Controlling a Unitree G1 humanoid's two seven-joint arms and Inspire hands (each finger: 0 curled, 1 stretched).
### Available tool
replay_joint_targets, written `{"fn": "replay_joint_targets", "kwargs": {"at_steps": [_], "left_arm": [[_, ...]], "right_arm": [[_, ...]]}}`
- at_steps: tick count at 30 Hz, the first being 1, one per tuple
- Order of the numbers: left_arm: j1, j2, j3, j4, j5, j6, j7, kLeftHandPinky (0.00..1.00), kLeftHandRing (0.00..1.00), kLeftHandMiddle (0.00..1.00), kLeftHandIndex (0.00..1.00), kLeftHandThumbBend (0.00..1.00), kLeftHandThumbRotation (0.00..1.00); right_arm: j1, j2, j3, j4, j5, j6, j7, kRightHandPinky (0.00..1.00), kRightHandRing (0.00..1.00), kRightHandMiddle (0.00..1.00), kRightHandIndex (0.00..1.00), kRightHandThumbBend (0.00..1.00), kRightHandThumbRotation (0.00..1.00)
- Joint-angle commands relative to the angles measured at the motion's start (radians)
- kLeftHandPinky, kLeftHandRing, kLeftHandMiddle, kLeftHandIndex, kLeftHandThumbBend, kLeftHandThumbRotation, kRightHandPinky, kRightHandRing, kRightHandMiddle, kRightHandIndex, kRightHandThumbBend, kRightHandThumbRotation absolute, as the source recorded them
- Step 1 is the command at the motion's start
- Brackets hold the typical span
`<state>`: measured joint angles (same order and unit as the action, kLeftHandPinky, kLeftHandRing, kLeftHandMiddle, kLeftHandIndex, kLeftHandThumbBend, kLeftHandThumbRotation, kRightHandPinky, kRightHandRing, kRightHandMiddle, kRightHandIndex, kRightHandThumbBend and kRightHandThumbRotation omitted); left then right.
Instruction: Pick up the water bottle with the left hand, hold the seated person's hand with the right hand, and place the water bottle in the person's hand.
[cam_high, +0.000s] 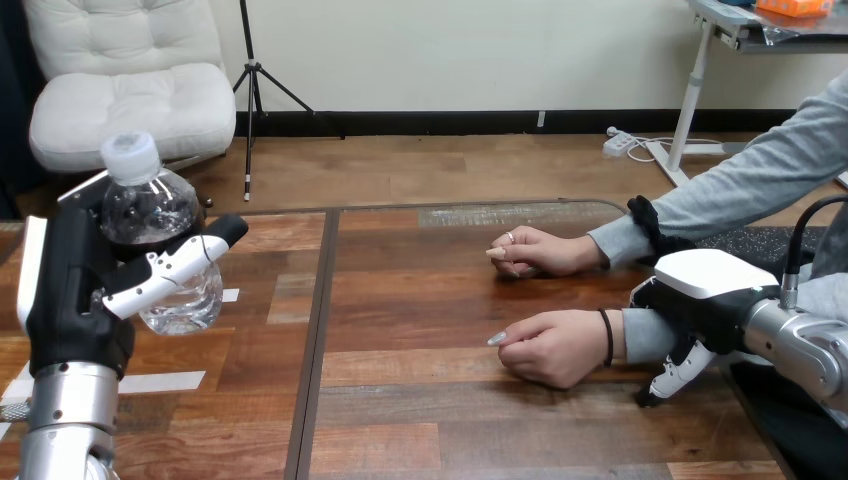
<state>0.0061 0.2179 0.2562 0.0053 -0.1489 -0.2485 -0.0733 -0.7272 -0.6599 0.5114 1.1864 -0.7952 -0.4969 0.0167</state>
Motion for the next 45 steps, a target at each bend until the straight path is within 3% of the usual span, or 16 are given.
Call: {"fn": "replay_joint_targets", "kwargs": {"at_steps": [1,19,27,35,45], "left_arm": [[-0.05,0.01,0.009,-0.047,-0.009,-0.03,-0.008,0.31,0.36,0.4,0.41,0.71,0.0],[-0.053,0.008,0.009,-0.045,-0.004,-0.037,-0.012,0.31,0.36,0.4,0.41,0.71,0.0],[-0.053,0.009,0.01,-0.048,-0.001,-0.03,-0.007,0.3,0.36,0.4,0.41,0.72,0.0],[-0.053,0.01,0.011,-0.045,-0.01,-0.031,-0.015,0.3,0.36,0.4,0.41,0.72,0.0],[-0.051,0.009,0.01,-0.05,-0.003,-0.023,-0.01,0.3,0.36,0.4,0.41,0.72,0.0]], "right_arm": [[-0.059,0.033,0.009,0.013,0.007,0.012,0.009,0.5,0.6,0.64,0.64,0.98,0.25],[-0.054,0.046,-0.011,0.013,0.045,0.02,0.028,0.42,0.5,0.56,0.59,0.93,0.11],[-0.042,0.052,-0.024,0.013,0.074,0.006,-0.011,0.33,0.4,0.47,0.51,0.93,0.06],[-0.042,0.055,-0.021,0.014,0.079,0.01,-0.019,0.22,0.28,0.38,0.42,0.9,0.04],[-0.036,0.055,-0.019,0.012,0.077,0.001,-0.052,0.22,0.28,0.36,0.38,0.85,0.03]]}}
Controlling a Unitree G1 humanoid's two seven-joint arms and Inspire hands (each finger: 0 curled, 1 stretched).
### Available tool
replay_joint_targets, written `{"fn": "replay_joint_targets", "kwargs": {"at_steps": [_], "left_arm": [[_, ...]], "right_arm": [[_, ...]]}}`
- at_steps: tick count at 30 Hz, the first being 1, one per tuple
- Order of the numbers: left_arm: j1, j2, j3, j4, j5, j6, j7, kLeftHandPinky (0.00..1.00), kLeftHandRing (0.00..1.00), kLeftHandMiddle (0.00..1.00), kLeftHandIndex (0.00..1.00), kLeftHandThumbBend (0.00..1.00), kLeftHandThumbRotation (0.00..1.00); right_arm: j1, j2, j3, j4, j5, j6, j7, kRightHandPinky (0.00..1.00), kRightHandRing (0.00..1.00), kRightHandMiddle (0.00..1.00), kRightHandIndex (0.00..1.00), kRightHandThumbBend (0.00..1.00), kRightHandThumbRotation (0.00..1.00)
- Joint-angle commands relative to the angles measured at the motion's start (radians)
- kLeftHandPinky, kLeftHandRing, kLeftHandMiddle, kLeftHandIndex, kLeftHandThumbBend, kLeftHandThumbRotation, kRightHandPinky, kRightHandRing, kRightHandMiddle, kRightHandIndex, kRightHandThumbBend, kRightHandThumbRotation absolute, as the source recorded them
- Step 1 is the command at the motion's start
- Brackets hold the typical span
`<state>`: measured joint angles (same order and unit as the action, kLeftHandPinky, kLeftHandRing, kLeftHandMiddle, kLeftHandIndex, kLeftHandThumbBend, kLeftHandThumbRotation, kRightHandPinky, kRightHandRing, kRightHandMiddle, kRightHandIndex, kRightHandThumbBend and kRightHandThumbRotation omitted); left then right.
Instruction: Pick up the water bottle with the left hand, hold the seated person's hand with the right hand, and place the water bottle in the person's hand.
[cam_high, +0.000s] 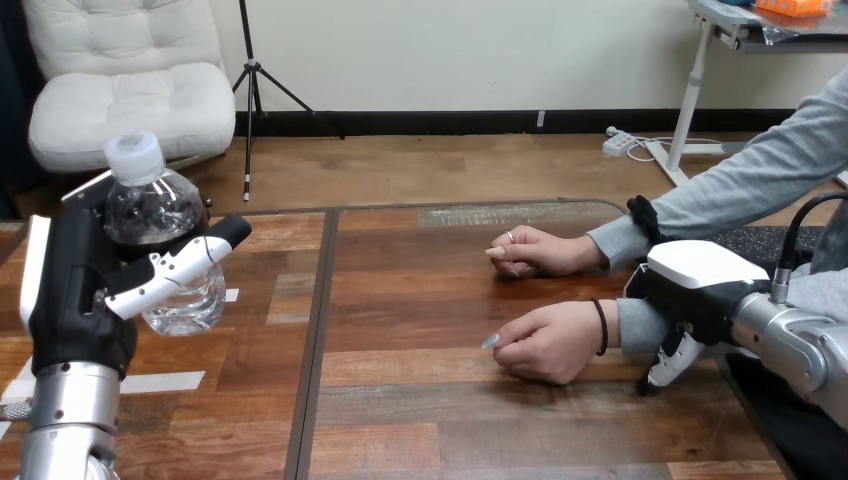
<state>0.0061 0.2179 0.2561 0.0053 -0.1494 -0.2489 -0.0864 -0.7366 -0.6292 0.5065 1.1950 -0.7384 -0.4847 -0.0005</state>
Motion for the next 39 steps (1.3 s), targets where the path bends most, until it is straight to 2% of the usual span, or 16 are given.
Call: {"fn": "replay_joint_targets", "kwargs": {"at_steps": [1,22,39], "left_arm": [[-0.051,0.009,0.01,-0.05,-0.002,-0.023,0.003,0.3,0.36,0.4,0.41,0.72,0.0],[-0.05,0.01,0.009,-0.052,0.005,-0.031,0.004,0.3,0.36,0.4,0.41,0.71,0.0],[-0.049,0.006,0.008,-0.051,-0.002,-0.028,0.001,0.3,0.36,0.4,0.41,0.7,0.0]], "right_arm": [[-0.026,0.024,-0.014,0.003,0.02,-0.013,-0.038,0.22,0.28,0.36,0.38,0.84,0.03],[-0.022,0.02,-0.024,-0.005,0.034,-0.023,-0.047,0.24,0.3,0.37,0.38,0.74,0.07],[-0.023,0.022,-0.017,-0.007,0.033,-0.019,-0.079,0.27,0.32,0.39,0.42,0.69,0.06]]}}
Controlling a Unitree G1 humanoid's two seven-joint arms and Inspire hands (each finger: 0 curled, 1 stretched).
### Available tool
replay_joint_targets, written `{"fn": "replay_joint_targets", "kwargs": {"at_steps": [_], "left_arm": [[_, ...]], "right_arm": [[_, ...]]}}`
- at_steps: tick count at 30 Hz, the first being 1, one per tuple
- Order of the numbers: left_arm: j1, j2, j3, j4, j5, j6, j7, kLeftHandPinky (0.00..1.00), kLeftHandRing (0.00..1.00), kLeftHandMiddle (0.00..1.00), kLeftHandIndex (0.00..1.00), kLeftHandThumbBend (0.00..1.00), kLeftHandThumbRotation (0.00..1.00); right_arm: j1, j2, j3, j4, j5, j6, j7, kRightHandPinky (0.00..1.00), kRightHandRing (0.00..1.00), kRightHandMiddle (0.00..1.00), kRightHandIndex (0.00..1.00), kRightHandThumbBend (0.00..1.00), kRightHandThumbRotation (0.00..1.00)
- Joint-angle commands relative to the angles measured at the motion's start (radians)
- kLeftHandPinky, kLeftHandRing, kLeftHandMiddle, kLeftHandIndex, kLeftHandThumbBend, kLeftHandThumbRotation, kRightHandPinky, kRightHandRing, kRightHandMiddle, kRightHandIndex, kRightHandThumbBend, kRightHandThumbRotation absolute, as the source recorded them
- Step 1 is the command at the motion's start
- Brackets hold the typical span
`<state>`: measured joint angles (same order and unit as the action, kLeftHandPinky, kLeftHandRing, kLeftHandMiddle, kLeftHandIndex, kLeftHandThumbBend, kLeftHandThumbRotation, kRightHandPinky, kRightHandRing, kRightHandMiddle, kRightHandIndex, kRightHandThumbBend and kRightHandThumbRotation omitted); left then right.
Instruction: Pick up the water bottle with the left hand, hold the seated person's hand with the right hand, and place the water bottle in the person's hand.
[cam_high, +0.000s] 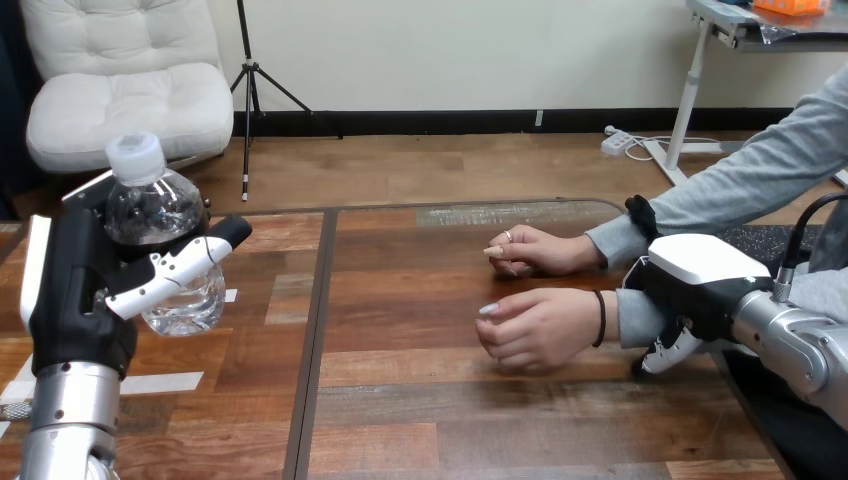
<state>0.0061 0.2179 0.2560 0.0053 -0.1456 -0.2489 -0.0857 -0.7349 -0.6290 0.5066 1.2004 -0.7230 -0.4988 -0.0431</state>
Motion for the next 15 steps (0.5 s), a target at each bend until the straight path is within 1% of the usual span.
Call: {"fn": "replay_joint_targets", "kwargs": {"at_steps": [1,7,15], "left_arm": [[-0.048,0.006,0.008,-0.051,-0.006,-0.027,0.0,0.3,0.36,0.4,0.41,0.7,0.0],[-0.046,0.004,0.008,-0.056,-0.012,-0.018,0.0,0.3,0.36,0.4,0.41,0.7,0.0],[-0.044,0.004,0.007,-0.054,-0.014,-0.022,-0.002,0.3,0.35,0.4,0.41,0.7,0.0]], "right_arm": [[-0.025,0.022,-0.017,-0.012,0.017,-0.006,-0.039,0.26,0.32,0.39,0.42,0.68,0.06],[-0.025,0.022,-0.014,-0.014,0.013,-0.005,-0.054,0.25,0.31,0.38,0.42,0.68,0.05],[-0.024,0.023,-0.017,-0.015,0.018,-0.003,-0.06,0.22,0.28,0.36,0.4,0.69,0.06]]}}
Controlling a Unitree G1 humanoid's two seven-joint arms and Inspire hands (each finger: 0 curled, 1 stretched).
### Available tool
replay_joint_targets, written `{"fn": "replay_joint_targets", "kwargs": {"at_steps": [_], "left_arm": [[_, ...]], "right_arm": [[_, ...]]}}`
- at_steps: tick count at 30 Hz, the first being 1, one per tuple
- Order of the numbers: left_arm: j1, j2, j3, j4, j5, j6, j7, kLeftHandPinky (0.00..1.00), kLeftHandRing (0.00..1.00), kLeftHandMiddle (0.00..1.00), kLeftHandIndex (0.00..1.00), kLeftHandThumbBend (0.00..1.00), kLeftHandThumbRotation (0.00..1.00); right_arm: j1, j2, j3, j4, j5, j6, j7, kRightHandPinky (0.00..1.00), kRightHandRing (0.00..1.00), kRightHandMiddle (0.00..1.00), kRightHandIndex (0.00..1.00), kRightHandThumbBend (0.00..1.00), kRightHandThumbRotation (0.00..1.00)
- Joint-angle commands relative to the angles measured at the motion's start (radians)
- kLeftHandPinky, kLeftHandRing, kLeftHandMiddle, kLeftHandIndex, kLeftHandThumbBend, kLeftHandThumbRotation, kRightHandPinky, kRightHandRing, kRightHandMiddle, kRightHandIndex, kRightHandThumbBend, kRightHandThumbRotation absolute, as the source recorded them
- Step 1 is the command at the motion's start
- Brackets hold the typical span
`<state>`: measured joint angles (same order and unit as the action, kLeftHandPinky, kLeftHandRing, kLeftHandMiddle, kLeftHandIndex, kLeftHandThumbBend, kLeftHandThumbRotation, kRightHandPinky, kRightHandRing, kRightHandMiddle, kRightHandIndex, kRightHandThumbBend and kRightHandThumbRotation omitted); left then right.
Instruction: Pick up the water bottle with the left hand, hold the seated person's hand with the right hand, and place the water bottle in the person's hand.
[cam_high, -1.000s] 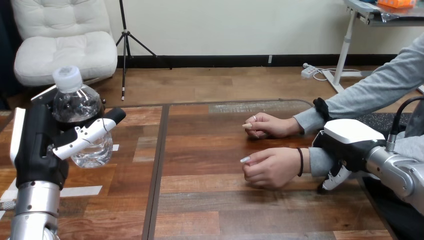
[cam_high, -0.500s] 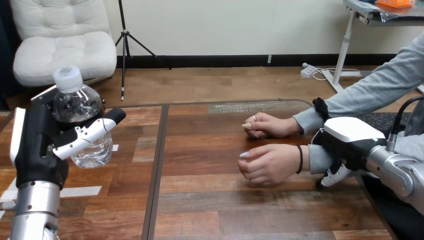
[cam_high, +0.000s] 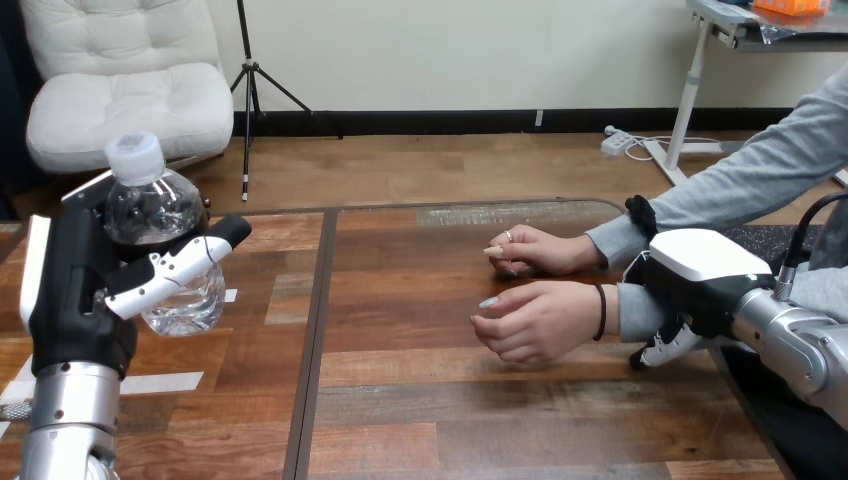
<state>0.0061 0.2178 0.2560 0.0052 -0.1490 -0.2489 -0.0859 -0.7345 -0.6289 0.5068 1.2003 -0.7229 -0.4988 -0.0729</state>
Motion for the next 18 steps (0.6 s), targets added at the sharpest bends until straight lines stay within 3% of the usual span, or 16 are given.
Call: {"fn": "replay_joint_targets", "kwargs": {"at_steps": [1,18], "left_arm": [[-0.043,0.004,0.007,-0.057,-0.011,-0.022,-0.002,0.29,0.35,0.4,0.41,0.7,0.0],[-0.036,0.004,0.005,-0.071,0.005,-0.013,0.008,0.29,0.35,0.4,0.41,0.7,0.0]], "right_arm": [[-0.024,0.023,-0.017,-0.017,0.018,-0.004,-0.031,0.22,0.28,0.36,0.4,0.7,0.06],[-0.018,0.027,-0.028,-0.019,0.039,-0.009,-0.044,0.17,0.23,0.32,0.36,0.76,0.04]]}}
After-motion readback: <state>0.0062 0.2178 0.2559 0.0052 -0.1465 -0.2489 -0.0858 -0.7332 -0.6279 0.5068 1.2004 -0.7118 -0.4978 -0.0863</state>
